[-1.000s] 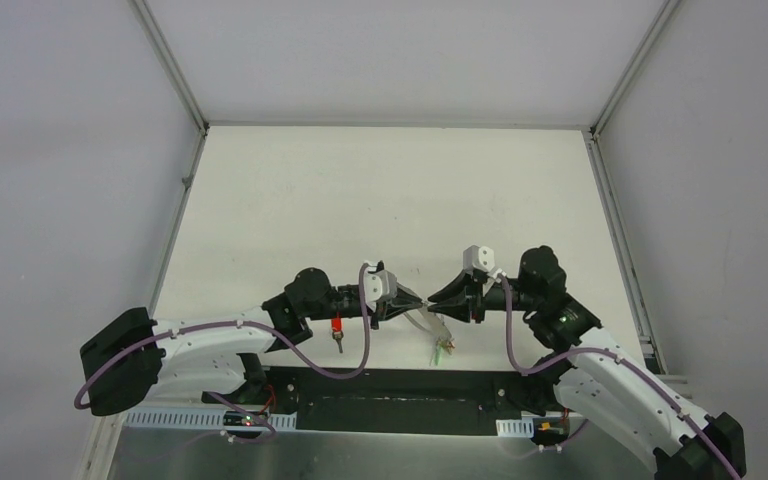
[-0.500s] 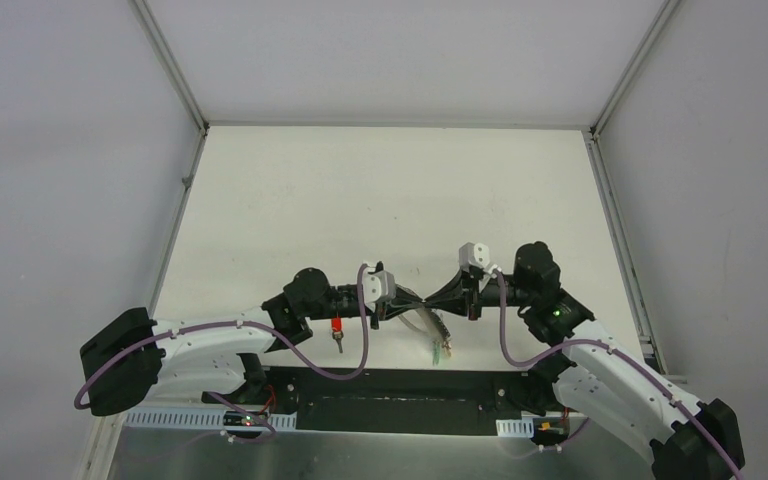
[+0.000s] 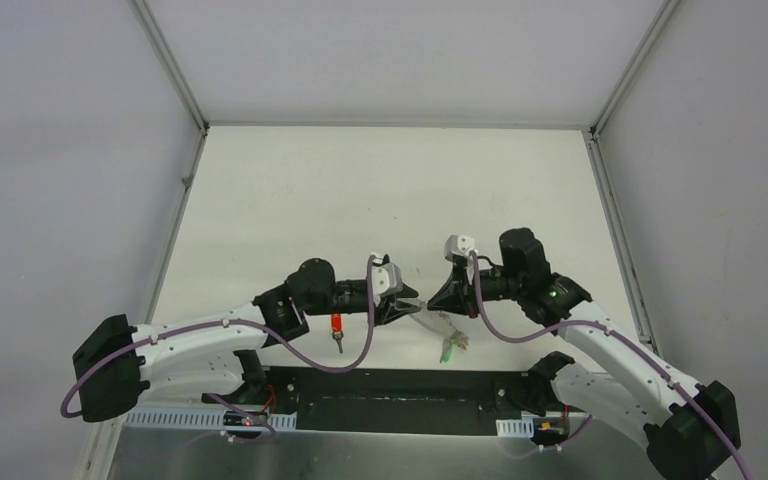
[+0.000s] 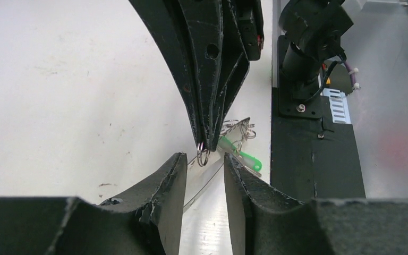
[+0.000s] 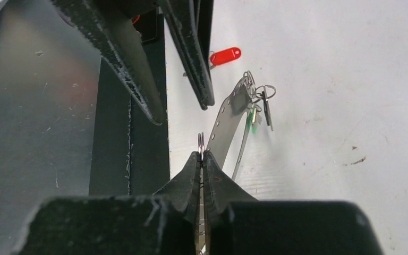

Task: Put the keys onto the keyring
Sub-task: Adjust the keyring at the center of the board.

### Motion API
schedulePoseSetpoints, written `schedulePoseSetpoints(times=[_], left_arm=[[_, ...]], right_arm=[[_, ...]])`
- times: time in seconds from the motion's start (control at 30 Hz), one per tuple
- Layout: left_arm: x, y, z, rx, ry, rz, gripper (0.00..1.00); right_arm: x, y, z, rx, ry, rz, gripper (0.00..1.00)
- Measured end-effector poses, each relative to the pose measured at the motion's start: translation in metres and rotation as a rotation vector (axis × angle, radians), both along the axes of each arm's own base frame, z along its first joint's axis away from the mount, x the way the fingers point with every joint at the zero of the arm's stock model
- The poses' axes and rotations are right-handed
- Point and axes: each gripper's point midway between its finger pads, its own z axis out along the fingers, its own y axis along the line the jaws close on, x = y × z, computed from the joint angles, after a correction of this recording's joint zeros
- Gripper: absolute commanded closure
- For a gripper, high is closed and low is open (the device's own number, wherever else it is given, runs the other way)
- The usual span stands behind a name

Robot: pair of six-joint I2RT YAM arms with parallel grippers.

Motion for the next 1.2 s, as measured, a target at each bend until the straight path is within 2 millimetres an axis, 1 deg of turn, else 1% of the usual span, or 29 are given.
schedulePoseSetpoints(times=[0.1,0.2,0.4,0.57,0.73,0.87,1.0,1.07,1.1,1.2], left_arm=[[0.002,0.0,-0.002,0.045,0.021,0.008,0.67],[0.004,-0.001,-0.011,0.096,0.048,0.016,0.67],[0.01,-0.012,-0.03,0.19,0.102,0.019,0.68],[0.017,-0.02,-0.046,0.246,0.136,0.036,0.65],[0.022,-0.024,-0.06,0.272,0.16,0.051,0.65],[0.023,-0.031,-0.064,0.262,0.166,0.039,0.68],[0.019,-0.039,-0.061,0.233,0.162,0.01,0.73],[0.019,-0.04,-0.058,0.215,0.154,0.005,0.77],[0.019,-0.04,-0.058,0.208,0.152,0.003,0.8],[0.018,-0.04,-0.057,0.193,0.15,-0.004,0.95]], right_arm=[[0.003,-0.002,-0.003,-0.069,0.037,-0.003,1.0],[0.006,-0.005,-0.004,-0.13,0.065,-0.008,1.0],[0.013,-0.011,-0.009,-0.243,0.103,-0.022,1.0],[0.013,-0.02,-0.02,-0.321,0.129,-0.032,1.0],[0.014,-0.024,-0.024,-0.351,0.129,-0.041,1.0],[0.015,-0.024,-0.024,-0.351,0.125,-0.042,1.0],[0.017,-0.023,-0.024,-0.349,0.117,-0.044,1.0],[0.017,-0.024,-0.024,-0.348,0.118,-0.045,1.0],[0.017,-0.024,-0.024,-0.348,0.118,-0.045,1.0],[0.017,-0.024,-0.024,-0.348,0.118,-0.042,1.0]])
